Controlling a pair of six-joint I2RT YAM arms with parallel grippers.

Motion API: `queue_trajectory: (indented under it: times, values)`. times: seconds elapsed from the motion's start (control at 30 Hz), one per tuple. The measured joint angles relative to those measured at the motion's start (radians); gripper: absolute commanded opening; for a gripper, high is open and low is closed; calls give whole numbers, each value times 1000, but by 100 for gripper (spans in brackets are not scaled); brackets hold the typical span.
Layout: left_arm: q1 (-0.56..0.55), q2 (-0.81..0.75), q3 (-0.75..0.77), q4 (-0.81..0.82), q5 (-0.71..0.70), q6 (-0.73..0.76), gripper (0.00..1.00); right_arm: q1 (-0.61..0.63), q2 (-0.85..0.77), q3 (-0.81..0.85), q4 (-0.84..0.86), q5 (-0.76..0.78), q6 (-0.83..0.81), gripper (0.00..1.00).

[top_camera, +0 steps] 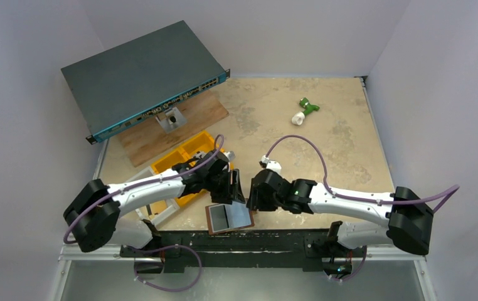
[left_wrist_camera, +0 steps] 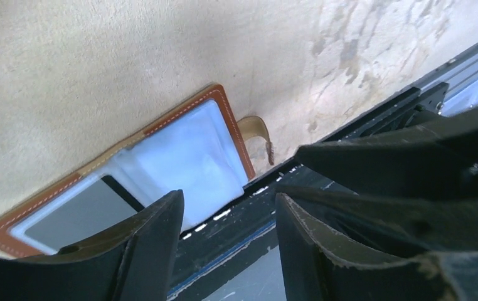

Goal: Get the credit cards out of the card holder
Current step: Remove the credit card from the card holder.

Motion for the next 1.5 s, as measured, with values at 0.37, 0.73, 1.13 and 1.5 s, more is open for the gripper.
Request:
queue_trajectory:
  times: [0.37,0.73,1.13,1.5]
  values:
    - [34,-307,16,-207,-127,48,61,0,29,23,15,17,-8,52]
    - [153,-557,-80,-380,-191,48,64,53,161,115,81,-7,-53,54]
    - [187,-596,-111,-458,-223,44,63,177,435,315,85,-9,-80,49]
    - [187,-598,-172,-430,-190,36,52,177,479,296,116,-37,-76,49]
